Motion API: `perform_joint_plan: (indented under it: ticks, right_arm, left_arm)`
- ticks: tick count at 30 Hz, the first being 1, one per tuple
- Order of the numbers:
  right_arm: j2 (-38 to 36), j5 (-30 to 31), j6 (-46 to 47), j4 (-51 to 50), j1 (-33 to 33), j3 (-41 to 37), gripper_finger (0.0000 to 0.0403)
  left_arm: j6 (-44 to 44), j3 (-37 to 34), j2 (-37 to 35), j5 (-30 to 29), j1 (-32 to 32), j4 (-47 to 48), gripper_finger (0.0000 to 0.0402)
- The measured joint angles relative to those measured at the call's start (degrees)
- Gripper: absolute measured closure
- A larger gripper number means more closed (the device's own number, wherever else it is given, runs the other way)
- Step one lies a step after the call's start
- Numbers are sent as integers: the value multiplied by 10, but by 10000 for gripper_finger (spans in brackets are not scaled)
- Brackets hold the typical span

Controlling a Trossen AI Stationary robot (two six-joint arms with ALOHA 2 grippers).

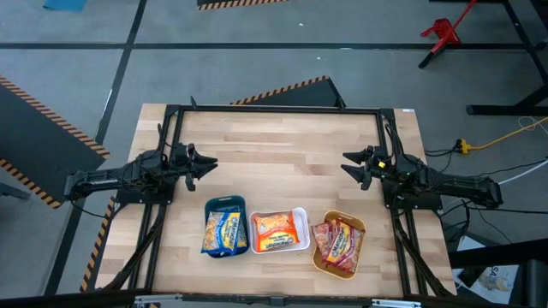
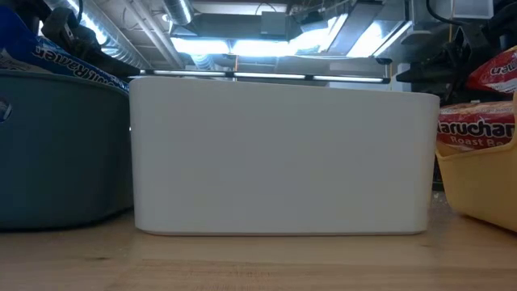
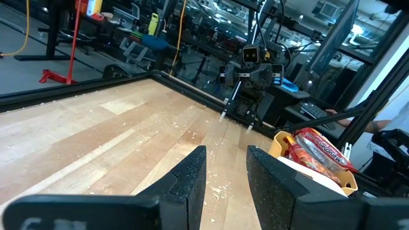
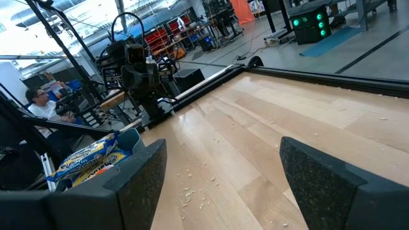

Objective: Sort Maruchan noodles
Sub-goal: Return to Home Position

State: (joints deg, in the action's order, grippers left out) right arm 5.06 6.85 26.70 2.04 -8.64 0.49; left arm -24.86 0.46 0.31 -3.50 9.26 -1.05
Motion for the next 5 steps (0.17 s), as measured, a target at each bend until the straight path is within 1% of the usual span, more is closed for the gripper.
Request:
perform_joint_plan:
  ticks: [5]
  right_arm:
    - [0,0,0,0,0,0,109]
  left_arm:
    - [0,0,0,0,0,0,296]
